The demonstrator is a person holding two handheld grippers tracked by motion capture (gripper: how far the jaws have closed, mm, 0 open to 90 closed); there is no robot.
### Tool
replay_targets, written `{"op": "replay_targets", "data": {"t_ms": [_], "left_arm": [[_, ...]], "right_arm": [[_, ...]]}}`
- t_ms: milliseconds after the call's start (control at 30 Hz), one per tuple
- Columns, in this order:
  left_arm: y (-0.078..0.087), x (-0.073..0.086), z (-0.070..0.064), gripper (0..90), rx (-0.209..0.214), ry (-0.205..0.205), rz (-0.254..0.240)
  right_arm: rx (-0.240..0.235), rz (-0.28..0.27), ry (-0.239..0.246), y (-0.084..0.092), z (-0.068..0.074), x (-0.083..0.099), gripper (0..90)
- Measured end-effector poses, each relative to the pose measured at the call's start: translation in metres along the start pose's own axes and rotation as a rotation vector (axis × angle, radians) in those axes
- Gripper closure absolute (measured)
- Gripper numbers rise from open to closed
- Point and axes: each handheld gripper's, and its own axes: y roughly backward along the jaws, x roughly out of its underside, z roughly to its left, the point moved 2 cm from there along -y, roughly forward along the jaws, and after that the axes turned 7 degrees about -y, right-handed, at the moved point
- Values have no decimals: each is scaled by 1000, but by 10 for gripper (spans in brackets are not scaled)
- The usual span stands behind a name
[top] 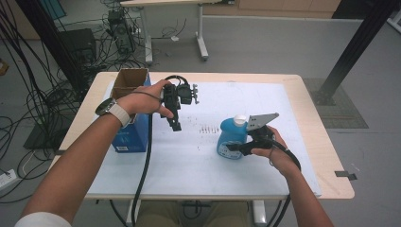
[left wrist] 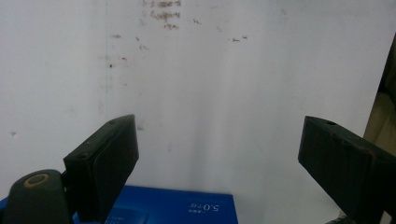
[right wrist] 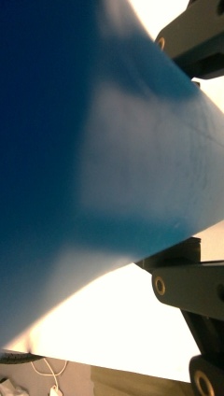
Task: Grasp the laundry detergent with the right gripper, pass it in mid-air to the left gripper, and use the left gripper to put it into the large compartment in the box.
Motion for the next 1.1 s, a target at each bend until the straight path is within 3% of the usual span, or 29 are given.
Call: {"op": "replay_targets", "data": {"t_ms": [1100], "left_arm": [[0,3,0,125,-2,5,1]], "right_arm": [[-4,-3,-6,0,0,0,422]]}}
